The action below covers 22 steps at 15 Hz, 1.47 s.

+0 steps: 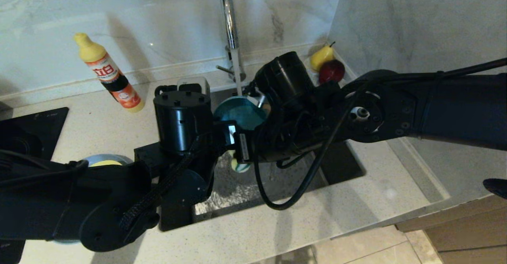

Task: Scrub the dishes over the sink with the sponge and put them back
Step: Wipe the bowl

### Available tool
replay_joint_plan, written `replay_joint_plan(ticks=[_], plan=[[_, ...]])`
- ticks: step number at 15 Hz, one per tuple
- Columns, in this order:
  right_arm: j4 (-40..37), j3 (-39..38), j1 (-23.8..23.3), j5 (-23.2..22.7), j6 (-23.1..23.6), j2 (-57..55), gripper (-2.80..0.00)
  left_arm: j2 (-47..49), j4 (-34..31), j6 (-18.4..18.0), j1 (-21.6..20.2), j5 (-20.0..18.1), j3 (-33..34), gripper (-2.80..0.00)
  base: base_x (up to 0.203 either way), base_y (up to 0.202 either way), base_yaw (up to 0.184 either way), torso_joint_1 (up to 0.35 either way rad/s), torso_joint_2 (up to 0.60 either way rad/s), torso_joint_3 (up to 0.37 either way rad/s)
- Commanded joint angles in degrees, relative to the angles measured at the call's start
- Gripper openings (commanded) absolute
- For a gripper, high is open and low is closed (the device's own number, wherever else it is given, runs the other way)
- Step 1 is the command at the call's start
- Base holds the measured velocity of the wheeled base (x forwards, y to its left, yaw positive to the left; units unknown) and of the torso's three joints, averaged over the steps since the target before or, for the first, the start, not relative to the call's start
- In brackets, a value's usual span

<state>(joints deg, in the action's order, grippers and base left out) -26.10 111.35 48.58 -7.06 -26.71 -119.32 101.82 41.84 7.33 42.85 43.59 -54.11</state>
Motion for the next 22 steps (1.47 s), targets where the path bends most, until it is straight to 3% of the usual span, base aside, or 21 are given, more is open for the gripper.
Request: replay_joint_plan(ticks=[1, 12, 22], plan=[[-0.35, -0.08, -1.63, 0.03, -0.18, 1.02, -2.80, -0.47, 0.26, 0.05, 0.03, 0.26, 1.03, -2.80, 0.000, 0.000, 0.000, 0.000, 0.00, 0.000], [-0.14, 0.00, -7.23, 0.20, -1.15, 4.43, -2.80, -0.95, 2.75, -0.12, 0.04, 0.26, 5.53, -2.80, 0.000, 0.000, 0.000, 0.000, 0.00, 0.000], [-2.94, -0.60, -7.20, -1.52, -2.41, 13.72, -2.80, 0.32, 2.71, 2.79, -0.77, -0.02, 5.49, -2.80, 0.000, 0.000, 0.000, 0.000, 0.00, 0.000]])
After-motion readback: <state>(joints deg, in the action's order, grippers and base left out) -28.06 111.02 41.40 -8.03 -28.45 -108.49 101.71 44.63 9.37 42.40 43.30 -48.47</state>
